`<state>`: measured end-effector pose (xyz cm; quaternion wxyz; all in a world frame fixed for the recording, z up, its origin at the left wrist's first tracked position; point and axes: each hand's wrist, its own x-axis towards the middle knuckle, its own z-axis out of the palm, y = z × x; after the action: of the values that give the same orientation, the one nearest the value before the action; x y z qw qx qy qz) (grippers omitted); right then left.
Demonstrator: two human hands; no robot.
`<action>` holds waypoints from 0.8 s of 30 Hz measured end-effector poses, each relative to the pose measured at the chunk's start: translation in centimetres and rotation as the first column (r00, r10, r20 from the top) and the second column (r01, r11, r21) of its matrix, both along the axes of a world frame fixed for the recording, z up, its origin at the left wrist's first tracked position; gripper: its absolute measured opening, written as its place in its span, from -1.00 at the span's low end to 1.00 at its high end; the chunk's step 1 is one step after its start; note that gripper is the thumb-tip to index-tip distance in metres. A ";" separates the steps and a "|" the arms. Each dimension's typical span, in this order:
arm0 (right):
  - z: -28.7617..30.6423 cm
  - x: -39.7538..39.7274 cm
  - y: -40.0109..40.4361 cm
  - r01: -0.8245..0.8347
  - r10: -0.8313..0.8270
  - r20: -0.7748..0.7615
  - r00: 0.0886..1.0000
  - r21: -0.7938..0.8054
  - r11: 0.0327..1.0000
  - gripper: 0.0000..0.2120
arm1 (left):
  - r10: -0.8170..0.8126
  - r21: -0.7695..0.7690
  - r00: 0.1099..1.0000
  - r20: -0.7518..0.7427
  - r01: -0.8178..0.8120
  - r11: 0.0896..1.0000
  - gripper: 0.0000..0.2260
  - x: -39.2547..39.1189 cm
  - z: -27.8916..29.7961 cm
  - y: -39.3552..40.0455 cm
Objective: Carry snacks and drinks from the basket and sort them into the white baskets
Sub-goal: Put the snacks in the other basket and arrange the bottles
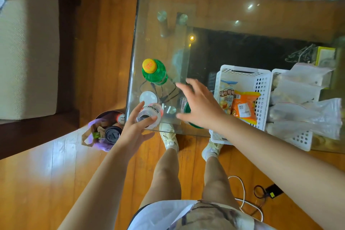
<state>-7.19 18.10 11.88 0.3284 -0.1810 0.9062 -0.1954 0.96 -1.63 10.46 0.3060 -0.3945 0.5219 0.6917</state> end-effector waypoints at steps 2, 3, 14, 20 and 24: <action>1.1 -2.2 -2.1 0.130 -0.134 -0.013 0.991 -0.156 0.979 -0.23 | 0.080 0.029 0.997 -0.008 -0.080 0.996 -0.43 0.0 -0.5 0.0; 1.4 -3.3 -3.3 0.159 -0.166 -0.012 0.986 -0.219 0.963 -0.25 | 0.118 0.034 0.993 -0.009 -0.118 0.992 -0.40 0.0 -0.7 0.0; 1.6 -6.6 -6.9 0.256 -0.239 0.092 0.967 -0.312 0.915 -0.66 | 0.219 0.068 0.974 -0.062 -0.215 0.974 -0.40 -1.1 -1.2 0.6; 1.6 -6.1 -1.1 0.442 -0.430 0.109 0.896 -0.278 0.853 -0.66 | 0.228 0.153 0.970 -0.081 -0.214 0.965 -0.35 -3.5 -1.1 2.1; 2.2 -5.1 2.7 0.473 -0.467 0.080 0.881 -0.211 0.855 -0.65 | 0.216 0.173 0.971 -0.106 -0.196 0.965 -0.41 -5.4 -1.1 3.5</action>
<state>-12.24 20.75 14.11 0.2600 0.0122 0.8905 -0.3731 -4.39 1.89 9.37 0.2303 -0.3769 0.4384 0.7827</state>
